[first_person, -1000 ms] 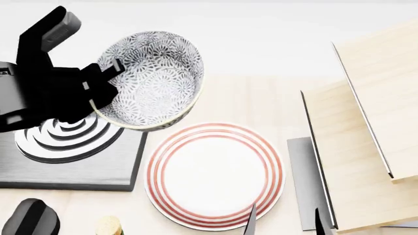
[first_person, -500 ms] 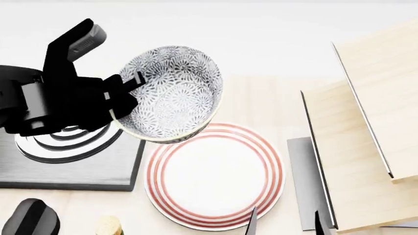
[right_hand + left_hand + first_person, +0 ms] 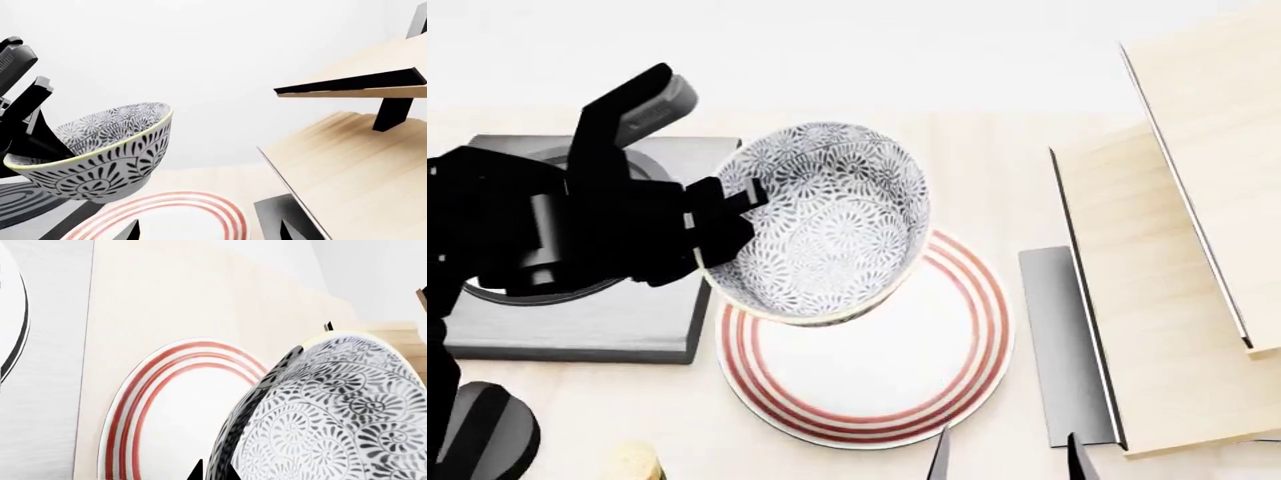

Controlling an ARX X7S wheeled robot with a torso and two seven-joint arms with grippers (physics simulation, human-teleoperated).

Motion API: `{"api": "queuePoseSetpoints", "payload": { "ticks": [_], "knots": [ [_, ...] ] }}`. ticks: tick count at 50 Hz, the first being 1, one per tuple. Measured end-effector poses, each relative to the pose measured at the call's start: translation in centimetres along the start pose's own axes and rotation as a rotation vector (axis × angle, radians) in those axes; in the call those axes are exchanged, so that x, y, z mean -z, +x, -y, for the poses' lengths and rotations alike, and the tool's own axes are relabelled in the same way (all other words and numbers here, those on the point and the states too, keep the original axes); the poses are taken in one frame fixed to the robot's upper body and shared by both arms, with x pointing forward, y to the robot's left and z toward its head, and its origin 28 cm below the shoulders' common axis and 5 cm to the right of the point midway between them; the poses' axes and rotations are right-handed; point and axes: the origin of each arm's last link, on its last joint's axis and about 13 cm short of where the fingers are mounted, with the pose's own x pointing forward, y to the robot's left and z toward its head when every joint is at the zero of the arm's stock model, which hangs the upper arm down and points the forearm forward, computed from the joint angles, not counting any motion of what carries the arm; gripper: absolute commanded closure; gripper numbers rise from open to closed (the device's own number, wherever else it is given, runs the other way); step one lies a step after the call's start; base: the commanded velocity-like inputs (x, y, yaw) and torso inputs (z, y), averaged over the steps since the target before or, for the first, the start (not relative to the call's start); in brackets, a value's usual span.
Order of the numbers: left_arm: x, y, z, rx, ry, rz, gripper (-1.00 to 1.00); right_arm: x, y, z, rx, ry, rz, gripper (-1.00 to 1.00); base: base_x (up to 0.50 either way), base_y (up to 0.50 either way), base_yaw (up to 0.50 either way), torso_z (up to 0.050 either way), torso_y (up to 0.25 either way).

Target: Pick up the akita bowl and put it on the plate.

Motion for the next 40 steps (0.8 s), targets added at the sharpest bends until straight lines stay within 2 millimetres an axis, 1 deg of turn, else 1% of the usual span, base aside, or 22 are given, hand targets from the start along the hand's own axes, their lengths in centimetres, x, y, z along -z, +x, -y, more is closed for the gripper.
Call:
{"api": "queuePoseSetpoints", "payload": {
  "ticks": [4,9,26,31,40],
  "knots": [
    [-0.01,0.10,0.14,0.007,0.013,0.005,1.00,-0.01,0.00,-0.03,-0.002,0.000,0.000,-1.00,0.00,0.00,0.00,0.000,0.000],
    [-0.11,0.20,0.37,0.011,0.039,0.018,1.00,-0.04,-0.01,-0.06,-0.004,-0.001,0.001,-1.00,0.00,0.00,0.00,0.003,-0.184],
    [0.03,0.50,0.50,0.028,0.064,0.028,1.00,0.10,-0.05,-0.16,-0.008,-0.003,-0.002,-1.00,0.00,0.00,0.00,0.000,0.000],
    [0.15,0.64,0.42,0.023,0.076,0.030,1.00,0.17,-0.08,-0.19,-0.009,-0.004,-0.003,-1.00,0.00,0.00,0.00,0.010,-0.084],
    [0.22,0.75,0.30,0.024,0.087,0.036,1.00,0.25,-0.12,-0.22,-0.010,-0.004,-0.004,-1.00,0.00,0.00,0.00,0.000,0.000]
  ]
}}
